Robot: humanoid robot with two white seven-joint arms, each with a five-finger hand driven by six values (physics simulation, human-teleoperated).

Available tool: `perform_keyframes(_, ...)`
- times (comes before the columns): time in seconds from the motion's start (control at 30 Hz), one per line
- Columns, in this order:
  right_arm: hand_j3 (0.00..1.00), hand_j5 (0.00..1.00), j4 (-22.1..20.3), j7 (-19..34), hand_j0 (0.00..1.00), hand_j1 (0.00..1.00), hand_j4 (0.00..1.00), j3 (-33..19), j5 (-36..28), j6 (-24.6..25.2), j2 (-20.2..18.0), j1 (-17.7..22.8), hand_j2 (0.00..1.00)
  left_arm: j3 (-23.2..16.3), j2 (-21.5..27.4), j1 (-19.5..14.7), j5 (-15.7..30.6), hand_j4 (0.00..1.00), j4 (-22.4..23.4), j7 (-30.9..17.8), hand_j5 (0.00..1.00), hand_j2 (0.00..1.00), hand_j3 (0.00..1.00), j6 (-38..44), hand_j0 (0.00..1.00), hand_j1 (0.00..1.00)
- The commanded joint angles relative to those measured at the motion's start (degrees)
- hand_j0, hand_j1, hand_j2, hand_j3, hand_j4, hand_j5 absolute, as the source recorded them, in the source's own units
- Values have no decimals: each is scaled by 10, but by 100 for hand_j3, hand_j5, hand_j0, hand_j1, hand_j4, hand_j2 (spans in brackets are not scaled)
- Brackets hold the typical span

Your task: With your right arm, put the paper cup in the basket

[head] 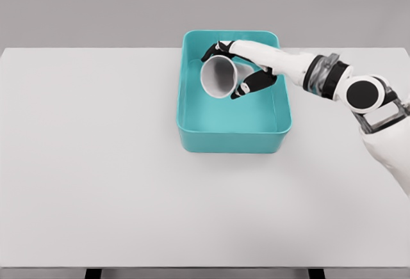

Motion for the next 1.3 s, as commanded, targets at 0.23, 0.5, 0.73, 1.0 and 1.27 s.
perform_keyframes(0.23,58,58,3,0,58,58,58,29,11,7,-25,0,58,0,0,0,0,100,0,0,100,100,100,0,100,100)
perform_keyframes(0.5,58,58,23,0,58,58,58,48,15,7,-21,-1,58,0,0,0,0,100,0,0,100,100,100,0,100,100)
perform_keyframes(0.73,83,83,32,0,83,83,83,54,17,7,-20,-1,83,0,0,0,0,100,0,0,100,100,100,0,100,100)
perform_keyframes(1.0,88,88,29,0,88,88,88,54,25,7,-21,-9,88,0,0,0,0,100,0,0,100,100,100,0,100,100)
perform_keyframes(1.27,93,93,27,0,93,93,93,49,22,21,-25,-25,93,0,0,0,0,100,0,0,100,100,100,0,100,100)
